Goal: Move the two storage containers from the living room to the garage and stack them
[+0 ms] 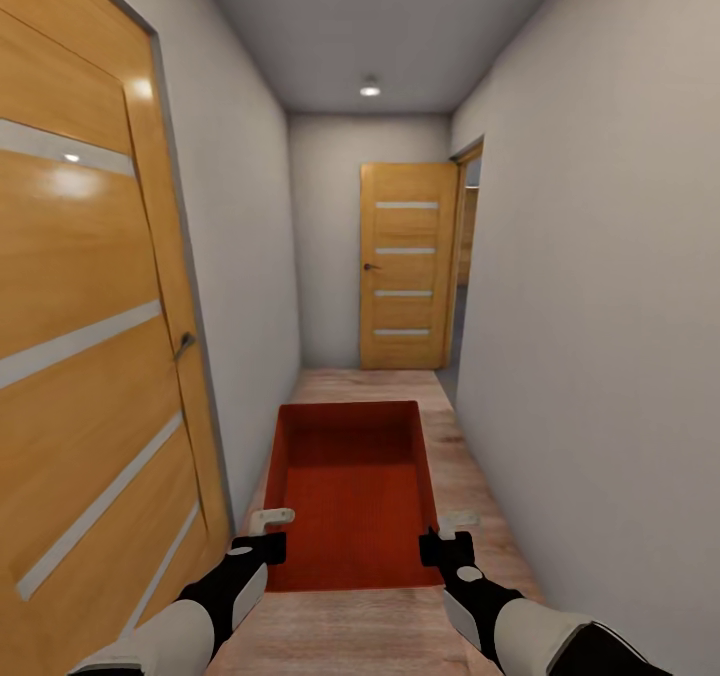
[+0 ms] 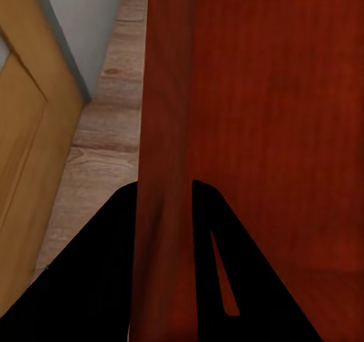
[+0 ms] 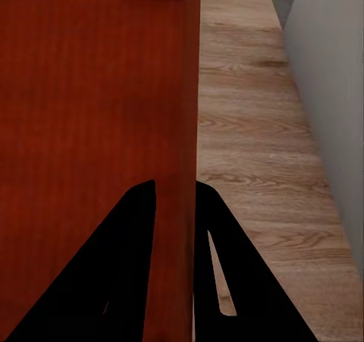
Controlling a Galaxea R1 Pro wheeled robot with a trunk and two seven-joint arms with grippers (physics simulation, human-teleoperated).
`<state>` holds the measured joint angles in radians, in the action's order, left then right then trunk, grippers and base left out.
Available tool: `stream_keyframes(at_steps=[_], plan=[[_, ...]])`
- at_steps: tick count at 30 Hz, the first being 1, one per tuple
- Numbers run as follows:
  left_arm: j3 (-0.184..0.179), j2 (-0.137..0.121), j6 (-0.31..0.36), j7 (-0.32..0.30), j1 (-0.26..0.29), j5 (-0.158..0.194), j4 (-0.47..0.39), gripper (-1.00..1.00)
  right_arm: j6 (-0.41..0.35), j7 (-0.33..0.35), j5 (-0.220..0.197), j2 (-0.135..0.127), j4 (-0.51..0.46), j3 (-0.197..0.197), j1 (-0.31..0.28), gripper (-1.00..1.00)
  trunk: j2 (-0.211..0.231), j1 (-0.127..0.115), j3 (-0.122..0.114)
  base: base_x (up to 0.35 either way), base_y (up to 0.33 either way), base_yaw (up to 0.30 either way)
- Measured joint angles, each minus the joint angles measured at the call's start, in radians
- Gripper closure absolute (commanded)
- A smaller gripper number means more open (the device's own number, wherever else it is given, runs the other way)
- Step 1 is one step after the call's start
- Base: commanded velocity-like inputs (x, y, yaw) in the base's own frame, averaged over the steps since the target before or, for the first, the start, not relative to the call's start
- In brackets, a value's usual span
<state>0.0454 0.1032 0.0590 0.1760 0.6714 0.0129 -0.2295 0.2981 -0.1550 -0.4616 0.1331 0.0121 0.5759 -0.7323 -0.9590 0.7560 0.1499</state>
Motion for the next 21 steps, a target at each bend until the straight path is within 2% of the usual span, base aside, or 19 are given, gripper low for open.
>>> stream_keyframes(at_steps=[21], plan=[[0.005,0.0,0.0,-0.001,0.0,-0.005,0.0,1.0,0.0,0.0,-0.001,0.0,0.0,0.001,0.0,1.0,0.0,0.0,0.0,0.321,0.004,0.0]])
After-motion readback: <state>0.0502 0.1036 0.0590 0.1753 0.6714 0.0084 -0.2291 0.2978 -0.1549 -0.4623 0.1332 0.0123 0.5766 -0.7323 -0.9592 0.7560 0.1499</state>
